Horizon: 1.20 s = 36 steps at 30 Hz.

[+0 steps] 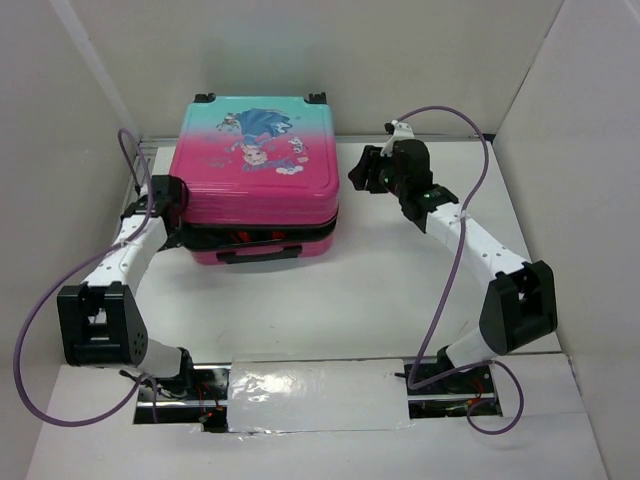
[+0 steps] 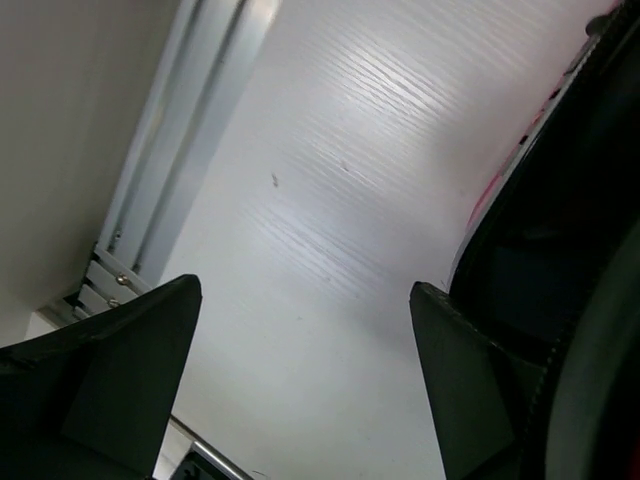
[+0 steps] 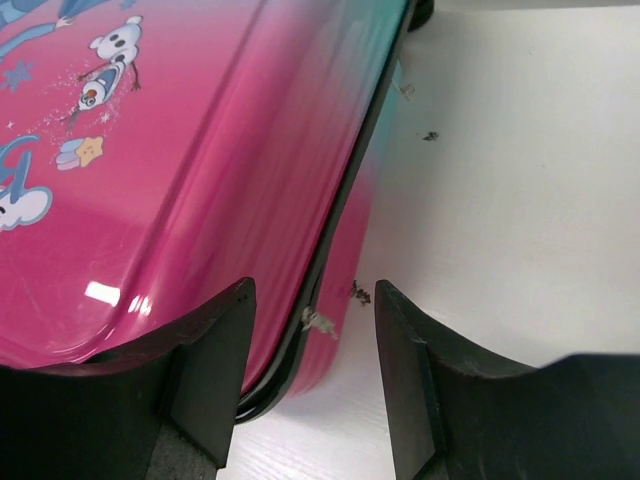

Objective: Pack the luggage

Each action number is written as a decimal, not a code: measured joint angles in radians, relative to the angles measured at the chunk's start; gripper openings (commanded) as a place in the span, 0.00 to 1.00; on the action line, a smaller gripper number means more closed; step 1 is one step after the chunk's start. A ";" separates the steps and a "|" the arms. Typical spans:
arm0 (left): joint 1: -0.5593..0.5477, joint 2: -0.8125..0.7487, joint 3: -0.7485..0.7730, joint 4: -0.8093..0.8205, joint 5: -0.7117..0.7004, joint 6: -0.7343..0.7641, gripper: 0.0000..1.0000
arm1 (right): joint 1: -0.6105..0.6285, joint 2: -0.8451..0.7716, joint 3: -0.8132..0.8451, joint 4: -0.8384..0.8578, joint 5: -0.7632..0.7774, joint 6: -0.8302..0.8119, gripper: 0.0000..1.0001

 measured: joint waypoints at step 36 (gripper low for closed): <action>-0.143 -0.055 -0.070 -0.034 0.124 -0.283 1.00 | 0.459 -0.158 -0.202 0.117 -0.257 -0.080 0.48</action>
